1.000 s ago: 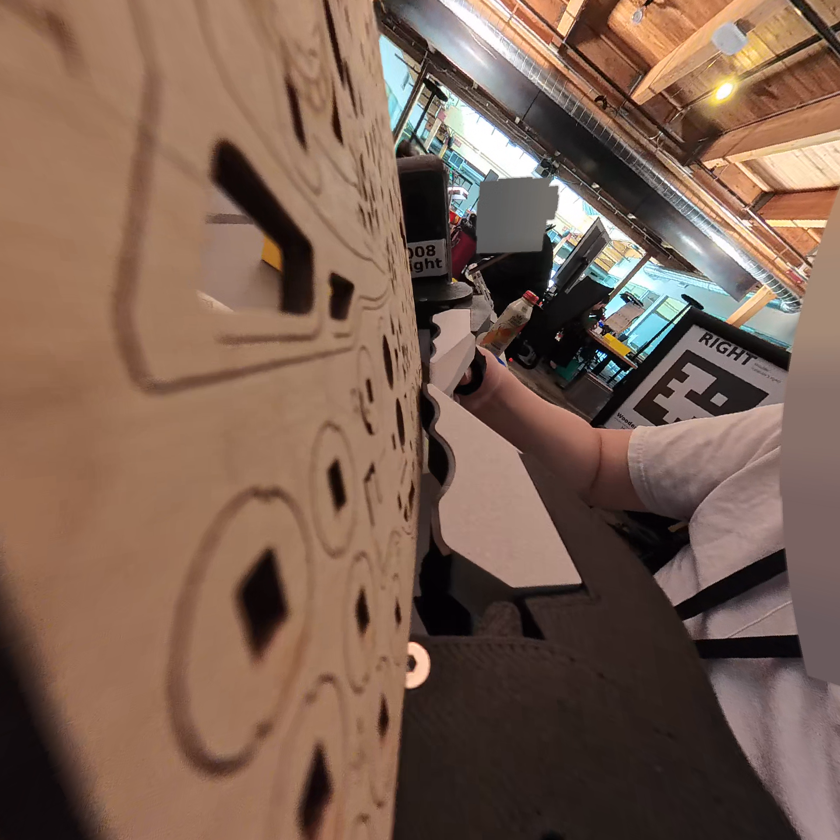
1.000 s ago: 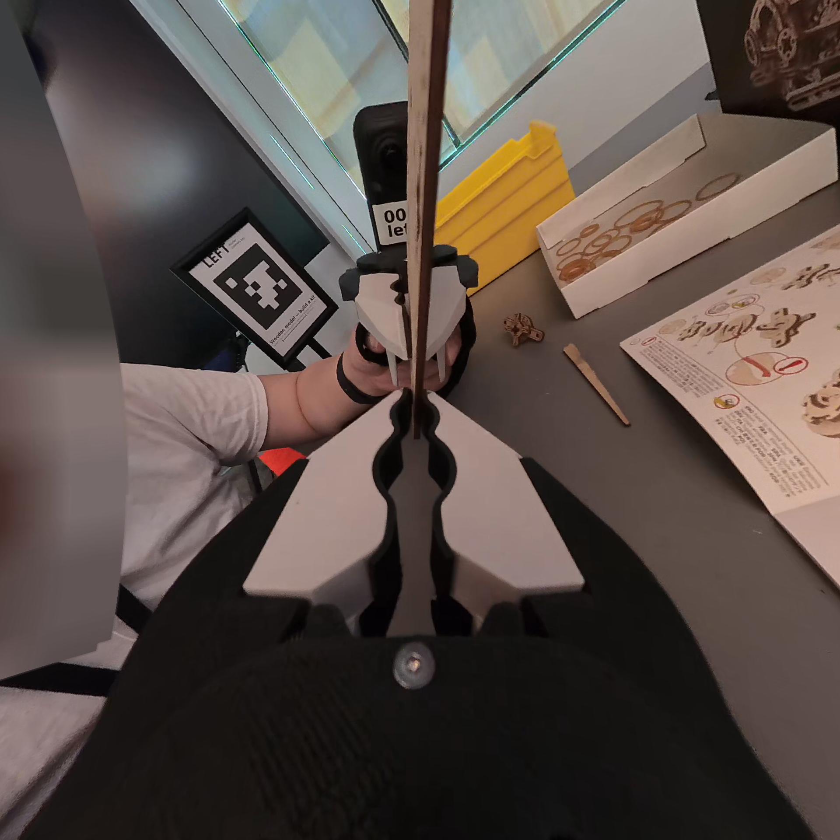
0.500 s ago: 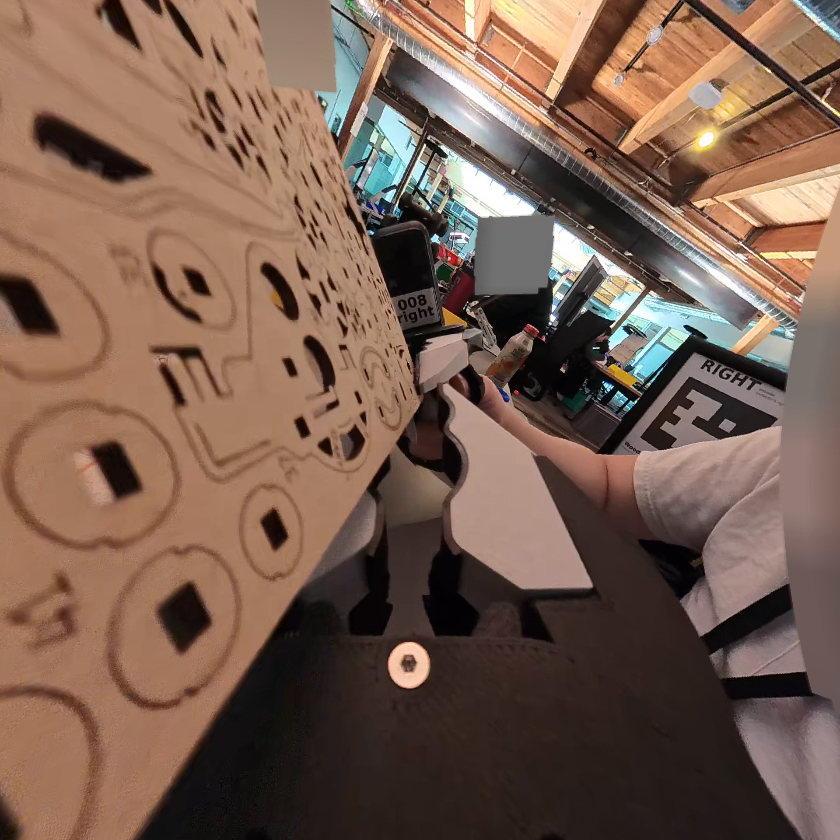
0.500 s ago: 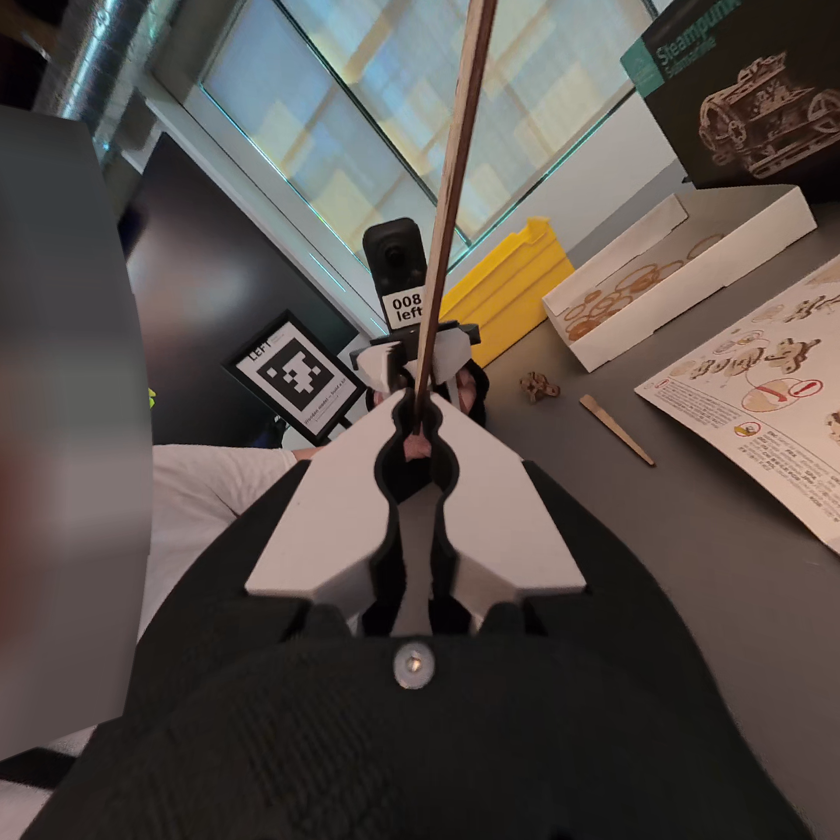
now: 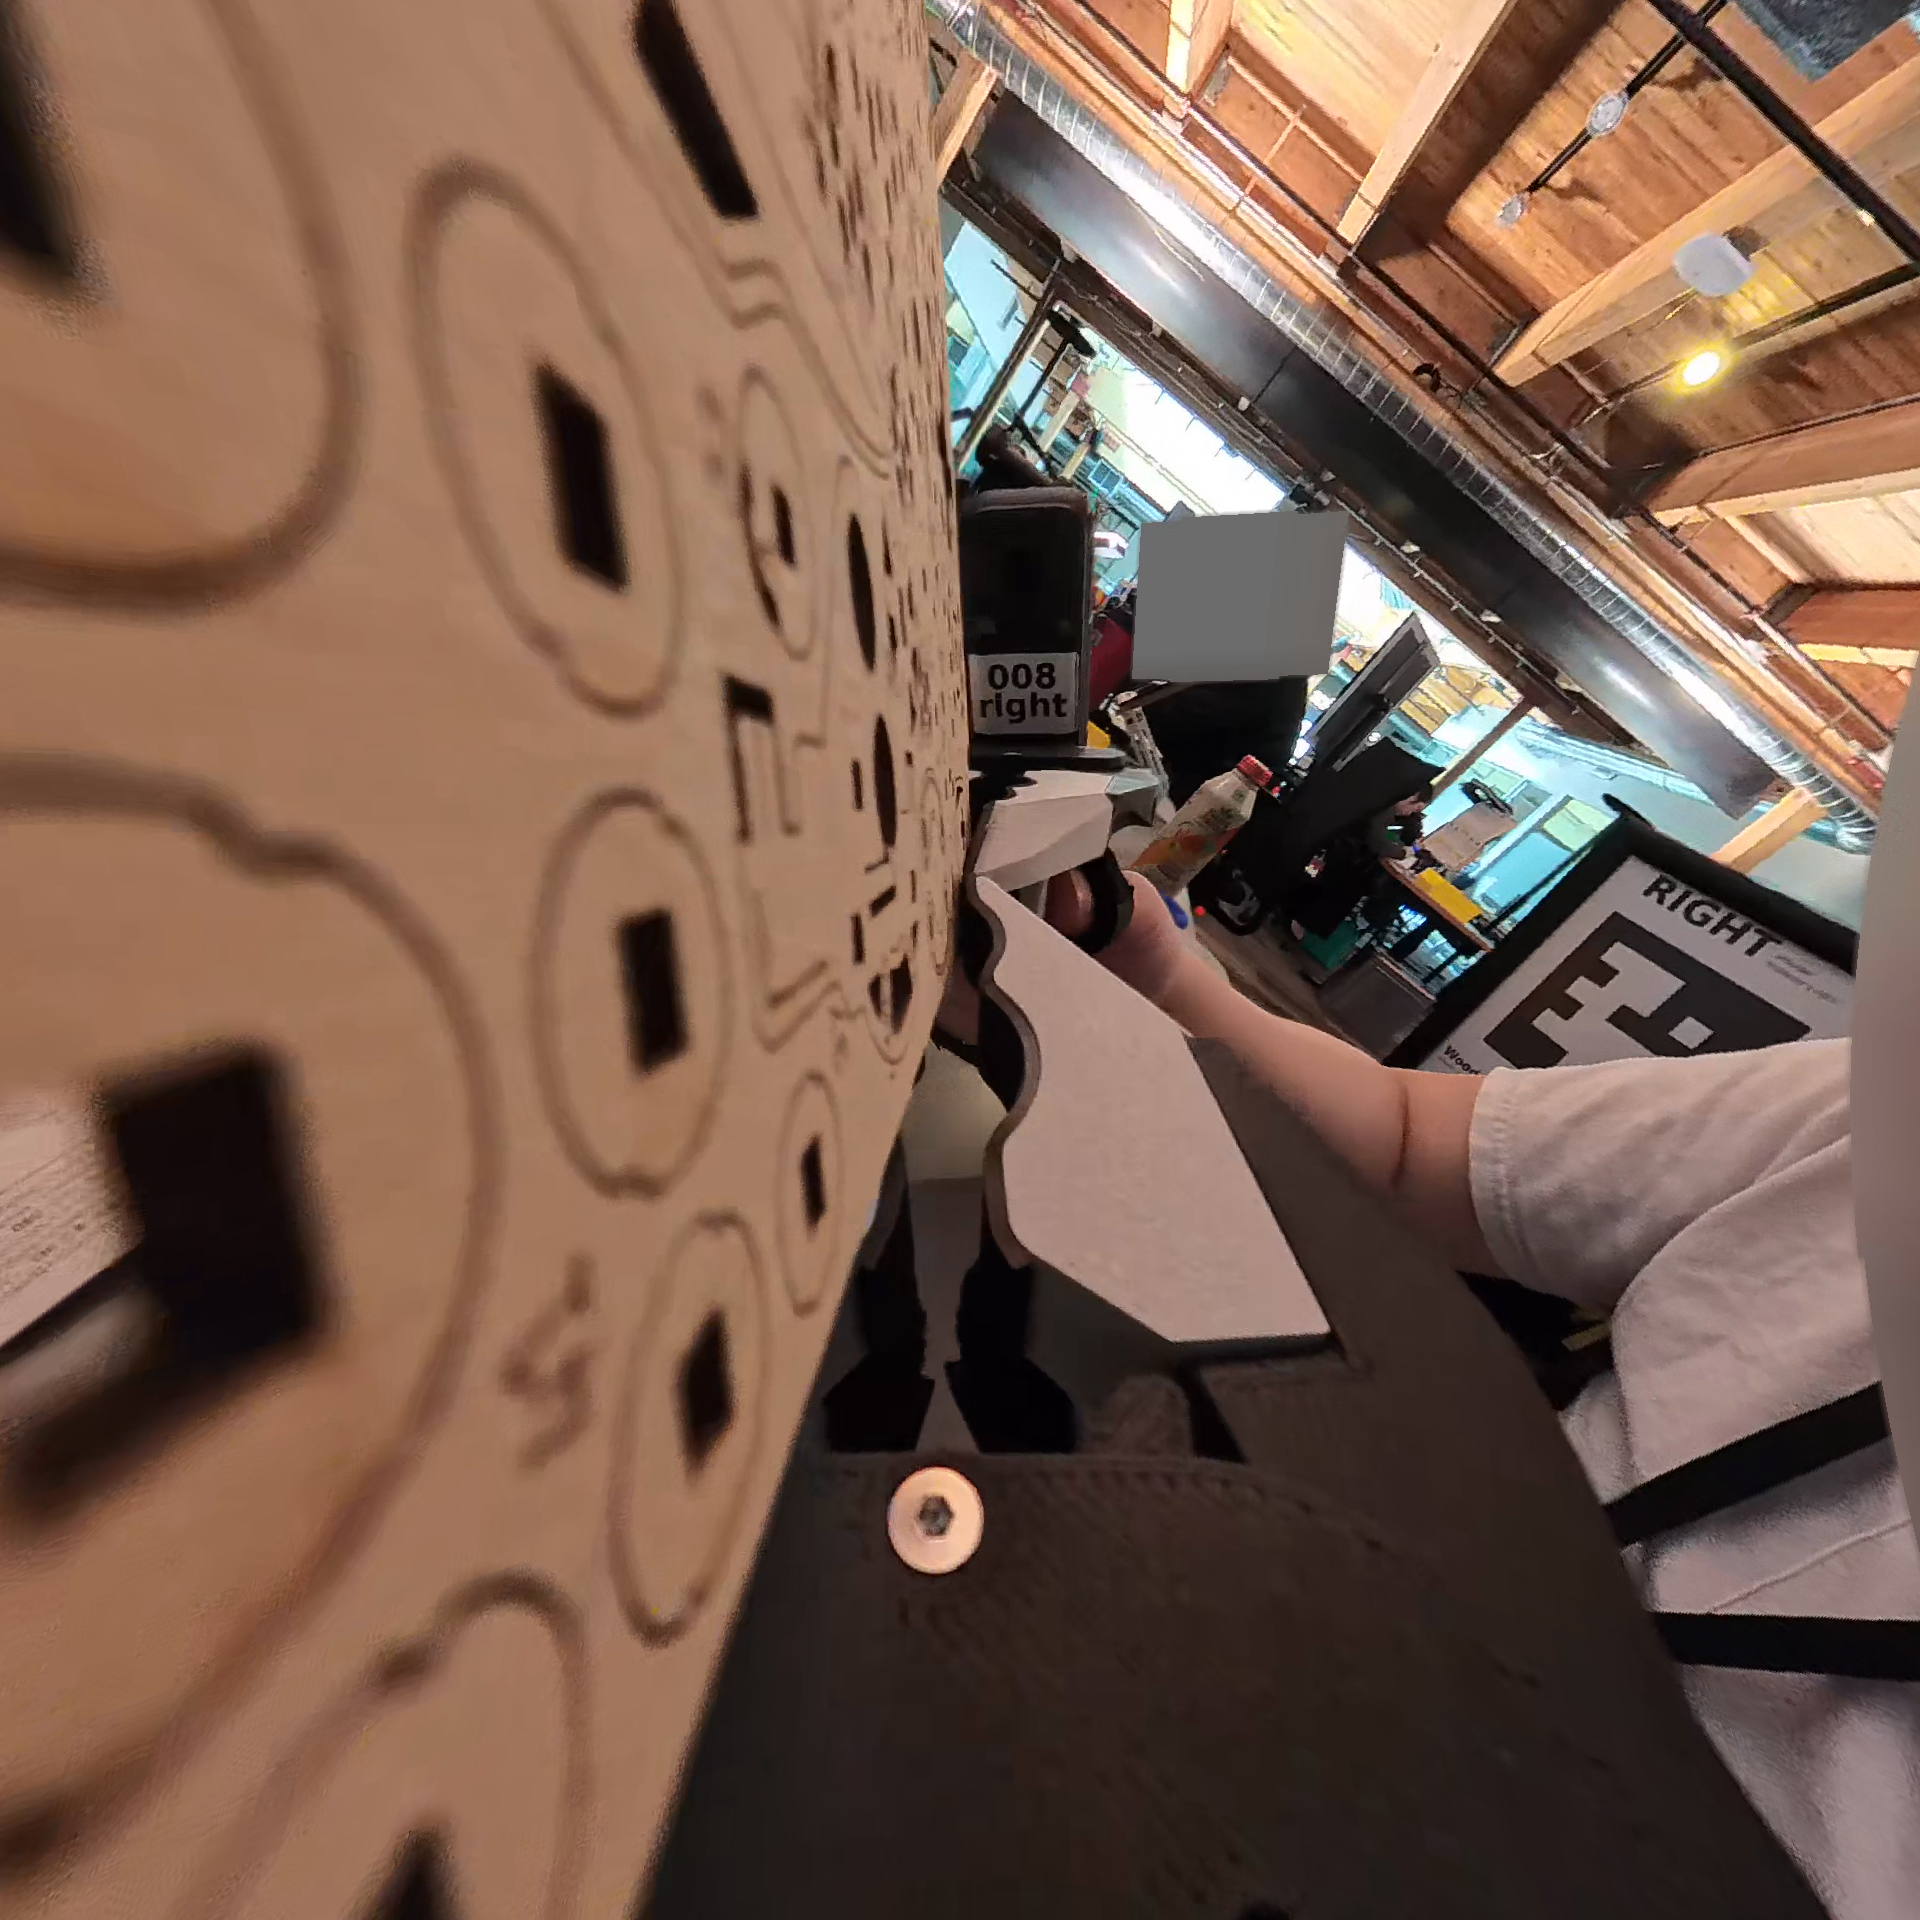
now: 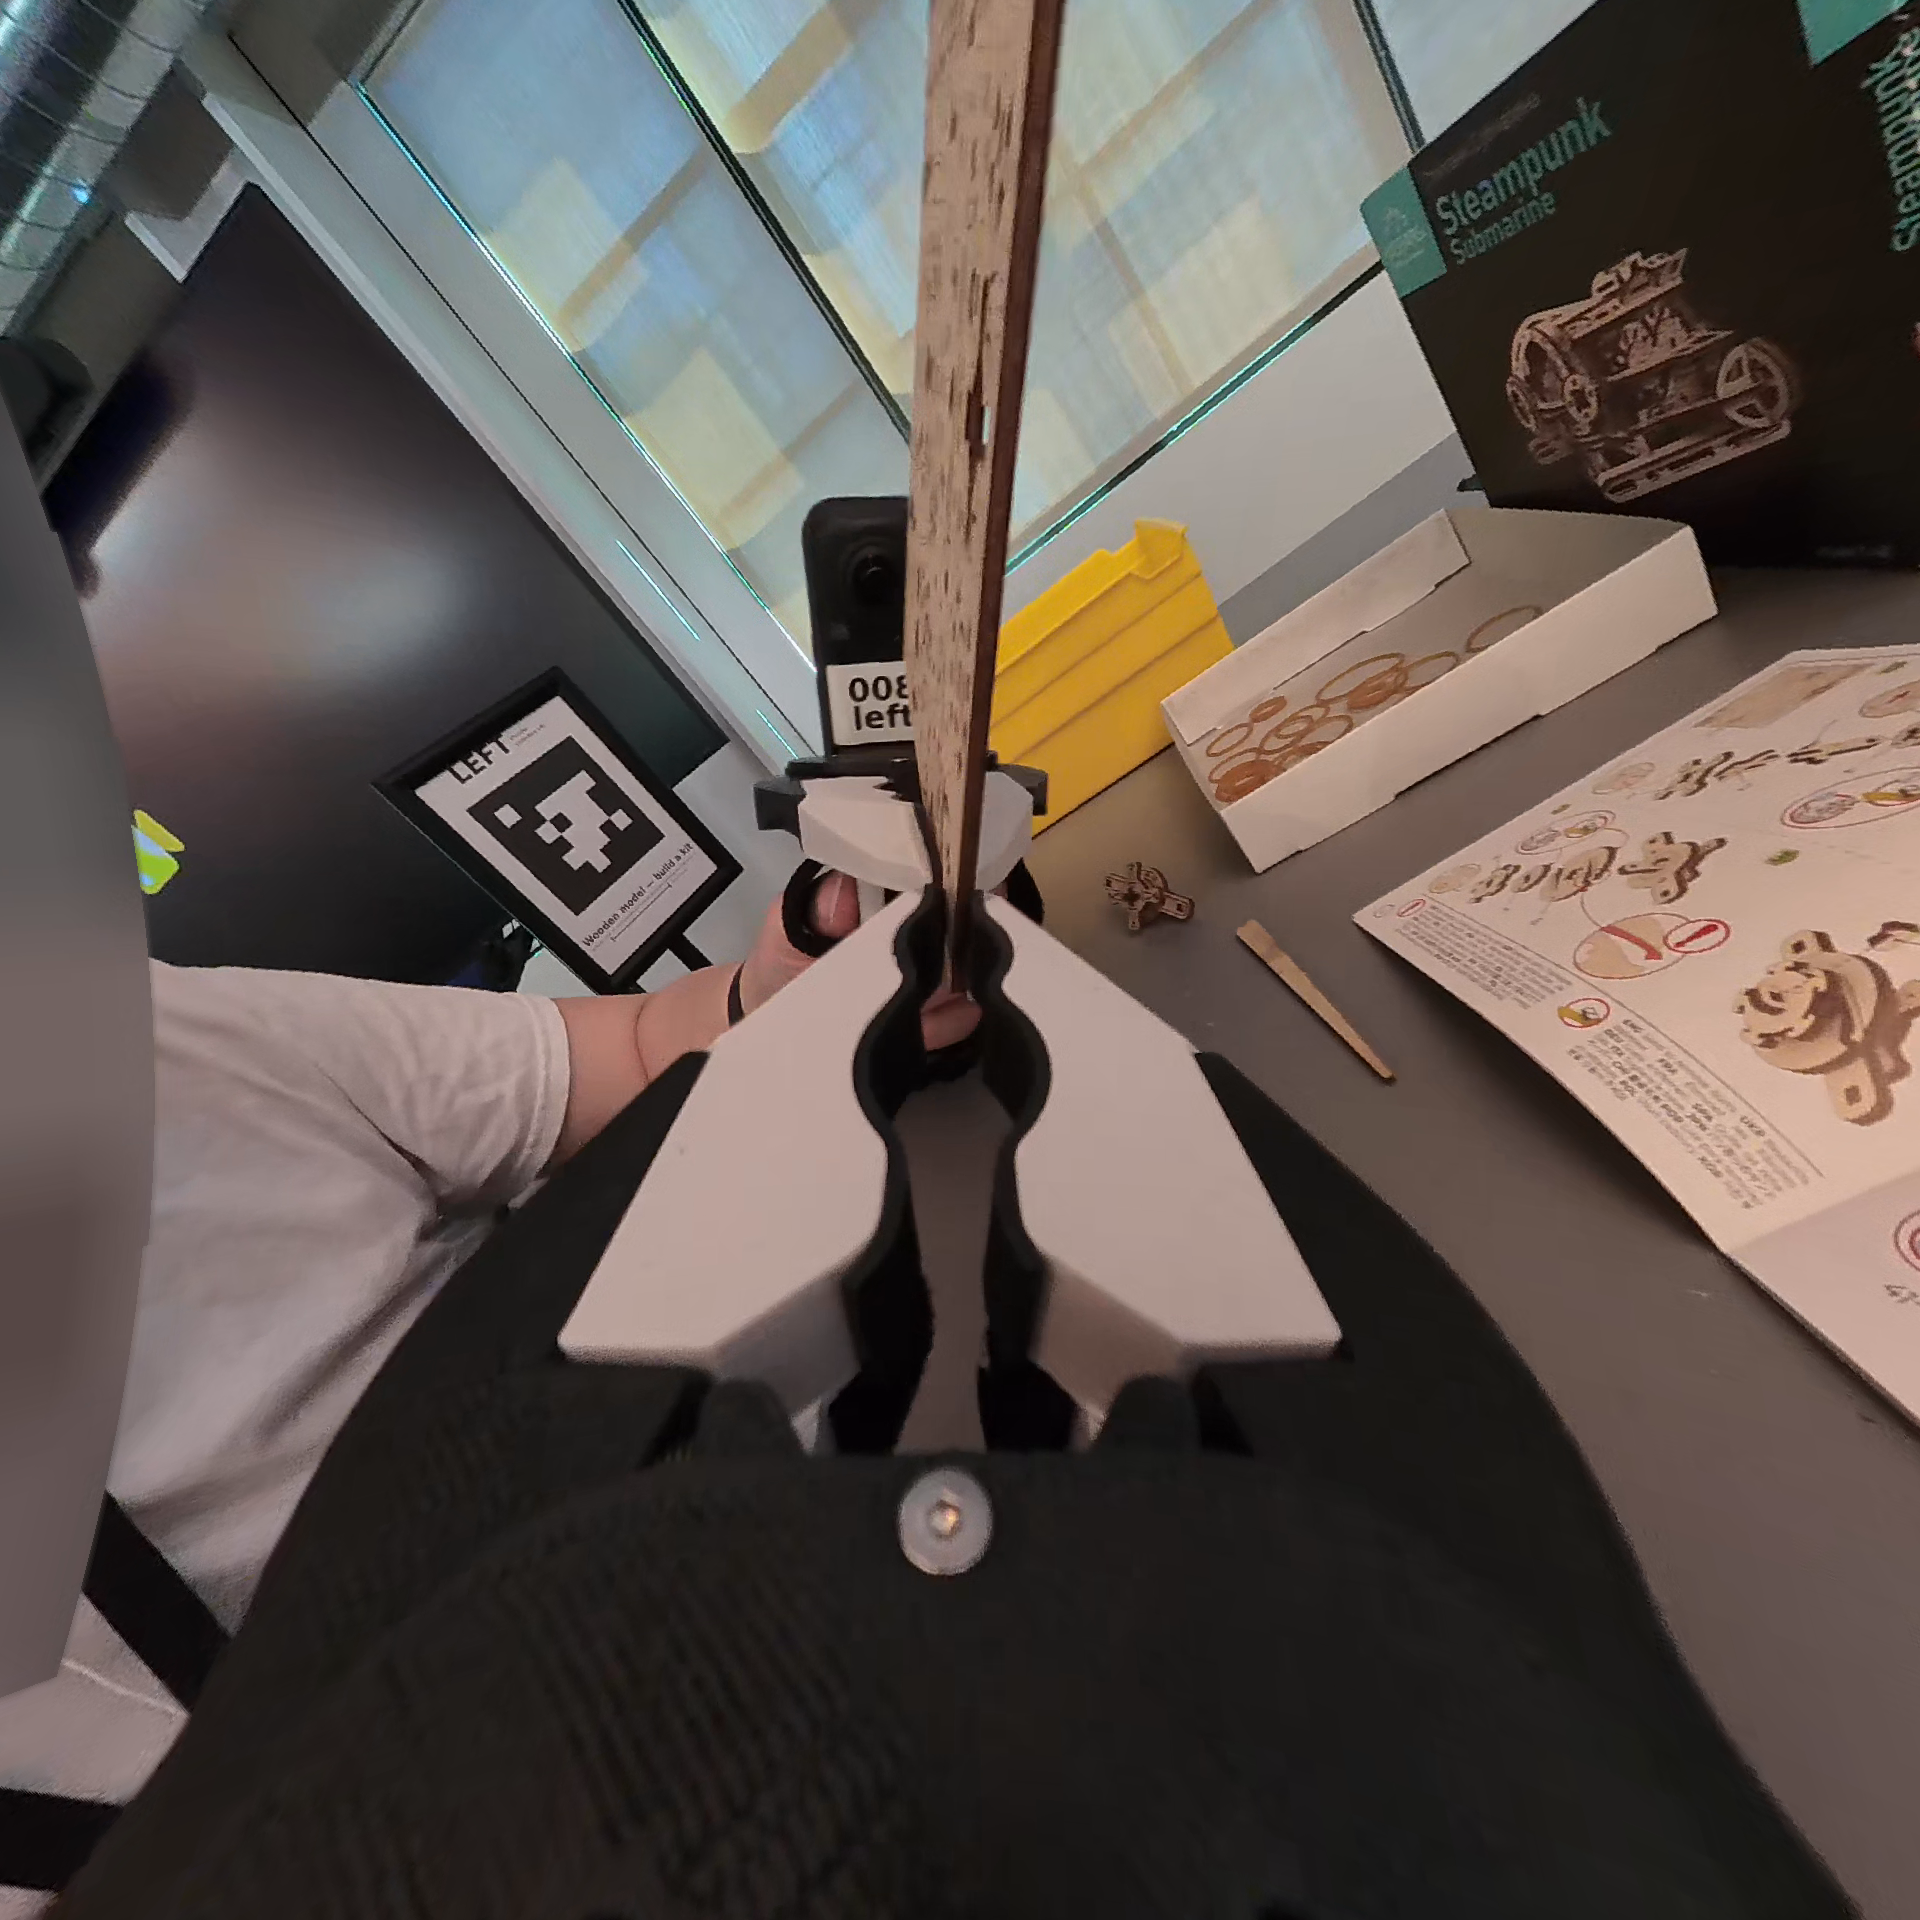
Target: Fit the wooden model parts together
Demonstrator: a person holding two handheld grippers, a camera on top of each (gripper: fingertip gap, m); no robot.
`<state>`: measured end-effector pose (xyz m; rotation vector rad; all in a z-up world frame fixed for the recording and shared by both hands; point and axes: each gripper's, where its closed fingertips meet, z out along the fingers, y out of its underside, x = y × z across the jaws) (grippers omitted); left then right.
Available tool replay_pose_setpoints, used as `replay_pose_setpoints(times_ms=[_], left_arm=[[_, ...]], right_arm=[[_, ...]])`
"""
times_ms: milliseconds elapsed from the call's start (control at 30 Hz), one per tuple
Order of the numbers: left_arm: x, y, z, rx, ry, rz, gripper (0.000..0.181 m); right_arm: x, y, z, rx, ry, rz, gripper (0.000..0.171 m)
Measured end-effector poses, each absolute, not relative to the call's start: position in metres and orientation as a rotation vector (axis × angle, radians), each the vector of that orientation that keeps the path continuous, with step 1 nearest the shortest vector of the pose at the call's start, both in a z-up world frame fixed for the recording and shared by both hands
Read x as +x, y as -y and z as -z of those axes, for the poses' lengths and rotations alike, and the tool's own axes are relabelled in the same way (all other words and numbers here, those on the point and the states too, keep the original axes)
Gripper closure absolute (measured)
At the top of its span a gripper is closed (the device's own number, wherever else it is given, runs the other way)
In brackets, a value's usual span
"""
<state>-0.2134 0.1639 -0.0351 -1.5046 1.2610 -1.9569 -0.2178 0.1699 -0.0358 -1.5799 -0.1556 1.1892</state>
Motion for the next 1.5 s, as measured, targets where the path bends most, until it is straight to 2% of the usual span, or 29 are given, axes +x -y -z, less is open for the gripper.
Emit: replay_pose_setpoints(times_ms=[600,900,1133,1233,1300,1400,1500], left_arm=[[-0.214,-0.165,0.038,-1.524,-1.279,1.906,0.18],[-0.214,-0.159,0.028,-1.357,-1.328,1.83,0.18],[-0.212,-0.159,0.028,-1.362,-1.286,1.824,0.179],[-0.211,-0.157,0.028,-1.342,-1.291,1.804,0.174],[-0.209,-0.149,0.039,-1.416,-1.376,1.802,0.16],[-0.213,-0.122,0.058,-1.49,-1.565,1.89,0.172],[-0.23,-0.087,0.07,-1.429,-1.868,1.943,0.181]], right_arm=[[-0.218,-0.171,0.042,-1.641,0.29,-0.945,0.166],[-0.203,-0.17,0.009,-1.392,0.076,-1.161,0.168],[-0.201,-0.174,0.011,-1.404,0.01,-1.167,0.167],[-0.201,-0.171,0.01,-1.405,0.019,-1.208,0.17],[-0.194,-0.169,0.01,-1.457,0.076,-1.128,0.171],[-0.169,-0.163,0.008,-1.531,0.164,-0.938,0.17],[-0.154,-0.151,0.011,-1.607,0.207,-1.014,0.17]])
